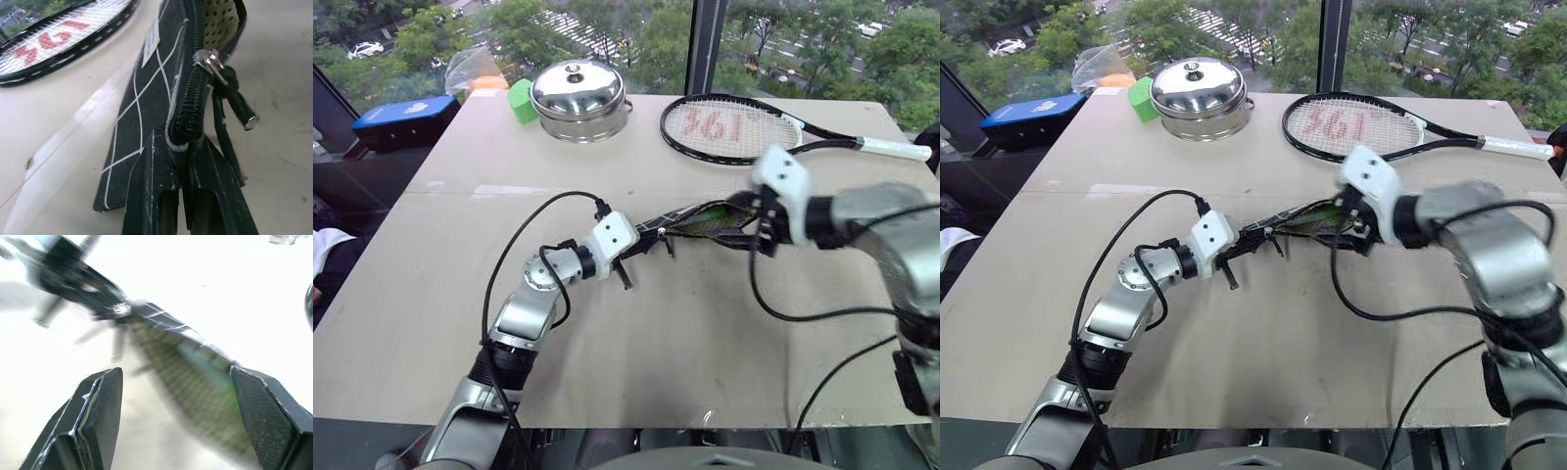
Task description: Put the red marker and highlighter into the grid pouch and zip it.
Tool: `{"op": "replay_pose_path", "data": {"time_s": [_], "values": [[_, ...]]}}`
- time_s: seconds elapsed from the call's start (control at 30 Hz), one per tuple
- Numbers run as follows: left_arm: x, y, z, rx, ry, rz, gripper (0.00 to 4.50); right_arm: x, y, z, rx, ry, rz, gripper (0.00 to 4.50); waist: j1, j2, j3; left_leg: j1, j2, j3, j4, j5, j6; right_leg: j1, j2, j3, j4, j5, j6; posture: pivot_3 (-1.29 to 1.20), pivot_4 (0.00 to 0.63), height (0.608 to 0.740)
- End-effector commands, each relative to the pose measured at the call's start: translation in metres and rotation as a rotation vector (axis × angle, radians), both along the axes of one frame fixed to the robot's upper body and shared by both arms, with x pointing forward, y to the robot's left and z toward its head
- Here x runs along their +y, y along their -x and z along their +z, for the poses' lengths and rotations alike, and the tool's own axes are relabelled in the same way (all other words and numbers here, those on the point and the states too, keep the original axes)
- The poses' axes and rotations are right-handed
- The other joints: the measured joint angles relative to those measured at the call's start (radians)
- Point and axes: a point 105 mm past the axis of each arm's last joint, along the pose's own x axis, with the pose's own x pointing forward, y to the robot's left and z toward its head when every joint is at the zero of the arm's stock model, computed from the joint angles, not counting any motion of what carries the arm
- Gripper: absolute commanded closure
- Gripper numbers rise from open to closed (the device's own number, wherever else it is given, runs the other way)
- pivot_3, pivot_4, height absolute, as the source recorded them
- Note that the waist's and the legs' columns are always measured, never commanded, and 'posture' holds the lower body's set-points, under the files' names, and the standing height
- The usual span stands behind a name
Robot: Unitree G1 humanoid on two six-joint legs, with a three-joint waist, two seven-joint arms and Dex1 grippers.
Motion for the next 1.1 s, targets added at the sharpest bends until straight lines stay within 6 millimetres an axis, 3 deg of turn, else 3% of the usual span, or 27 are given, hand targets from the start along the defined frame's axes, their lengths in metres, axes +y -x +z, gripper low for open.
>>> {"op": "replay_pose_path", "data": {"time_s": [0.03,0.17,0.27,0.57,0.67,0.83,0.87,1.0,1.1], "values": [[-0.004,-0.005,0.017,-0.022,0.048,-0.016,4.50,0.019,0.022,-0.015,0.081,-0.103,-0.012,0.98,-0.004,0.001,0.000,0.000,0.000,0.000,-0.001,0.000,0.000,0.000,0.000,0.000,0.000,0.000,0.000,0.00,0.150,0.740],[-0.007,-0.005,0.022,-0.014,0.058,-0.037,4.50,0.038,0.017,-0.035,0.127,-0.191,-0.116,0.98,-0.005,0.002,0.001,0.000,0.000,0.000,0.000,0.000,-0.001,-0.002,0.002,0.001,0.002,0.000,0.000,0.00,0.150,0.740],[-0.008,-0.006,0.024,-0.011,0.058,-0.047,4.50,0.048,-0.003,-0.041,0.127,-0.249,-0.206,0.98,-0.004,0.002,0.000,0.000,-0.002,0.001,0.000,0.001,-0.001,-0.001,0.002,0.002,0.002,0.000,0.000,0.00,0.150,0.740],[-0.010,-0.001,0.022,-0.011,0.044,-0.066,4.50,0.083,-0.037,-0.024,0.127,-0.412,-0.208,0.98,-0.008,0.002,0.001,0.000,-0.003,0.001,-0.001,0.004,-0.006,-0.002,0.004,0.004,0.001,0.000,0.000,0.00,0.150,0.740],[-0.009,0.001,0.021,-0.016,0.031,-0.068,4.50,0.089,-0.039,-0.018,0.140,-0.460,-0.194,1.82,-0.007,0.002,0.001,0.000,-0.003,0.001,-0.001,0.004,-0.006,-0.001,0.004,0.003,0.001,0.000,0.000,0.00,0.150,0.740],[-0.007,0.002,0.019,-0.020,0.023,-0.064,4.50,0.088,-0.037,-0.018,0.151,-0.466,-0.195,4.21,-0.014,0.002,0.001,0.000,-0.002,0.002,-0.001,0.003,-0.005,-0.002,0.004,0.004,0.001,0.000,0.000,0.00,0.150,0.740],[-0.007,0.003,0.019,-0.020,0.022,-0.062,4.50,0.086,-0.037,-0.019,0.152,-0.460,-0.200,4.43,-0.015,0.002,0.001,0.000,-0.002,0.002,-0.001,0.003,-0.004,-0.002,0.004,0.004,0.001,0.000,0.000,0.00,0.150,0.740],[-0.002,0.002,0.016,-0.019,0.013,-0.048,4.50,0.065,-0.035,-0.024,0.140,-0.424,-0.254,4.43,-0.016,0.002,0.001,0.000,-0.002,0.002,-0.001,0.003,-0.004,-0.002,0.003,0.004,0.001,0.000,0.000,0.00,0.150,0.740],[0.007,-0.003,0.014,-0.033,-0.012,-0.018,4.50,0.012,-0.037,-0.029,0.102,-0.365,-0.417,4.43,-0.012,0.002,0.001,0.000,-0.002,0.002,-0.001,0.003,-0.004,-0.002,0.003,0.004,0.001,0.000,0.000,0.00,0.150,0.740]]}}
